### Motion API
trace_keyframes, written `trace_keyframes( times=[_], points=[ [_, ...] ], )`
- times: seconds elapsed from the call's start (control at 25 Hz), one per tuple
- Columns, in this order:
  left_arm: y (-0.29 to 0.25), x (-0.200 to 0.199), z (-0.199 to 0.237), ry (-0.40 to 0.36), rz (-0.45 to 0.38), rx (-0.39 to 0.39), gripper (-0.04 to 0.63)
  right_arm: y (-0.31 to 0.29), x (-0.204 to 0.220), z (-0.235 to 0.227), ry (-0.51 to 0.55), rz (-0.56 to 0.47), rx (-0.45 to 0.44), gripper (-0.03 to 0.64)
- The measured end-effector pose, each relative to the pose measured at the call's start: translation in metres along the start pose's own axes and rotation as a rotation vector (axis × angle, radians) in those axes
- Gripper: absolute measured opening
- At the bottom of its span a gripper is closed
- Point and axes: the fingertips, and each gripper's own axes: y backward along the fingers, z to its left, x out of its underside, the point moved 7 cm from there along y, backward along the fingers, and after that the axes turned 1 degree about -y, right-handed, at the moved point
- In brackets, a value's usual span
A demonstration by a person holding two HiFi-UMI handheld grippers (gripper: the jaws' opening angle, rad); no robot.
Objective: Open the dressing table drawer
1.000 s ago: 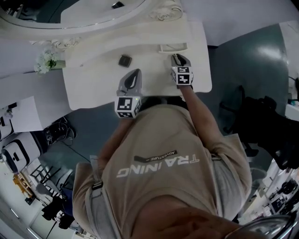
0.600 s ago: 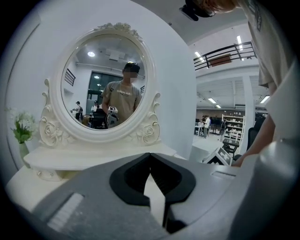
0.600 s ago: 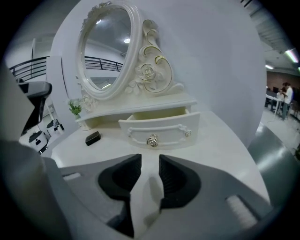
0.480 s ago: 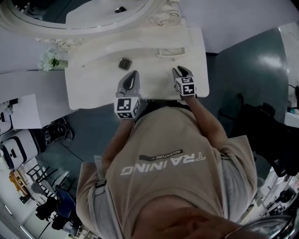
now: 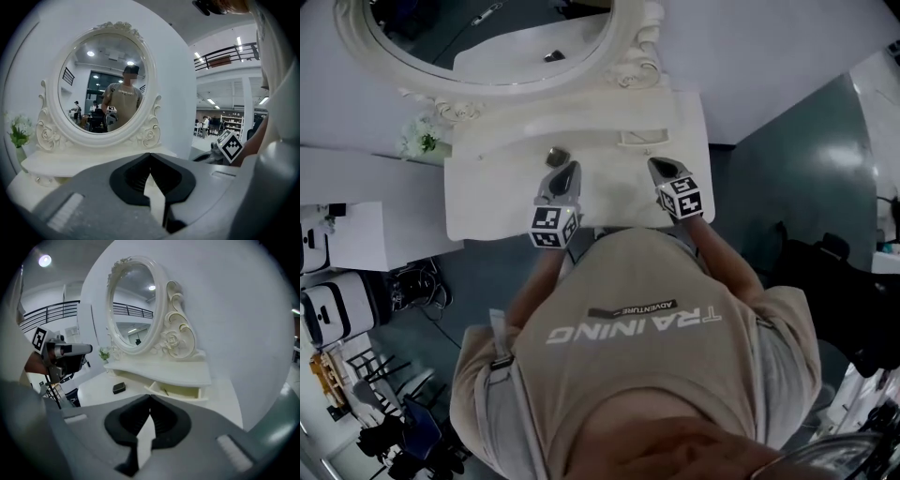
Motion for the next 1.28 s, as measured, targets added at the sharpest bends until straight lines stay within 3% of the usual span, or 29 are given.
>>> trace_keyframes(
  times=[0.28,0.64,0.92,1.28],
  points=[
    [0.005,-0.033,0.016,0.003,-0.05,-0.009,0.008,0.017,-0.041,0.013,0.023,-0.025,-0.06,0.003],
    [0.01,-0.067,0.035,-0.001,-0.07,0.016,0.008,0.04,-0.094,0.032,0.058,-0.109,-0.044,0.004],
    [0.015,-0.096,0.035,-0.147,-0.082,0.034,0.008,0.06,-0.145,0.047,0.145,-0.204,-0.049,0.003],
    [0.028,-0.139,0.047,-0.18,-0.138,0.035,0.008,0.088,-0.198,0.065,0.238,-0.33,-0.037,0.003]
  ],
)
